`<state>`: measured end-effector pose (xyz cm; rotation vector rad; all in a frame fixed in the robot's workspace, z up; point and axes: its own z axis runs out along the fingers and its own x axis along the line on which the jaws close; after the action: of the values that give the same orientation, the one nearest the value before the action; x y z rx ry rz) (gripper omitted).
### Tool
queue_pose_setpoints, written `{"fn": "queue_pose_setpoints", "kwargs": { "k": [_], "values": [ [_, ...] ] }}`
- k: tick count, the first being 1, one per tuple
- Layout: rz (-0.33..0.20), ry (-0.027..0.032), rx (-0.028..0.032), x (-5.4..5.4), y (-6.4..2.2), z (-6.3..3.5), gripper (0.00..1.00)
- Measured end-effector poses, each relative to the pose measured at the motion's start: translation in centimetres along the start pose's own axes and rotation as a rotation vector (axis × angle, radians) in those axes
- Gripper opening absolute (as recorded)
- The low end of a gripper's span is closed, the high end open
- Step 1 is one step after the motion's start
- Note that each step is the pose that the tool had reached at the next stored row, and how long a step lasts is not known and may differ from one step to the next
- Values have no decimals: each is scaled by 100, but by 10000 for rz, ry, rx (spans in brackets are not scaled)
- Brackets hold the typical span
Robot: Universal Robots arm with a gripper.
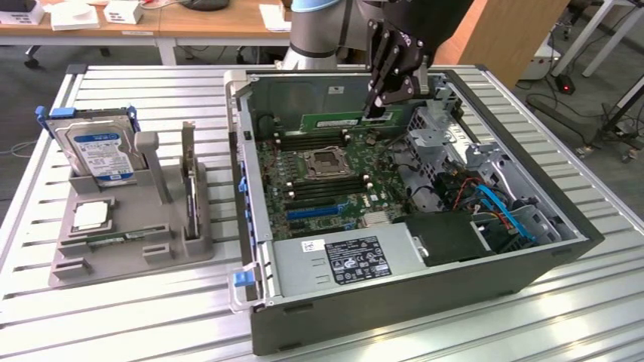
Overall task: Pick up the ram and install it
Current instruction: 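Pick up the ram and move it above insertion slot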
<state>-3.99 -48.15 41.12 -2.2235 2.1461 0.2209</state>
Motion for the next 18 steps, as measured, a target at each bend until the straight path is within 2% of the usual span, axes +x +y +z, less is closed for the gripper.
{"fn": "queue_pose_setpoints", "kwargs": {
  "k": [2,5,7,12,18],
  "values": [
    [10,124,-4,-3,0,0,11],
    [29,385,-12,-18,0,3,11],
    [36,494,-15,-25,-1,4,11],
    [40,508,-15,-41,0,9,11],
    [40,509,-15,-183,-8,38,11]
  ]
}}
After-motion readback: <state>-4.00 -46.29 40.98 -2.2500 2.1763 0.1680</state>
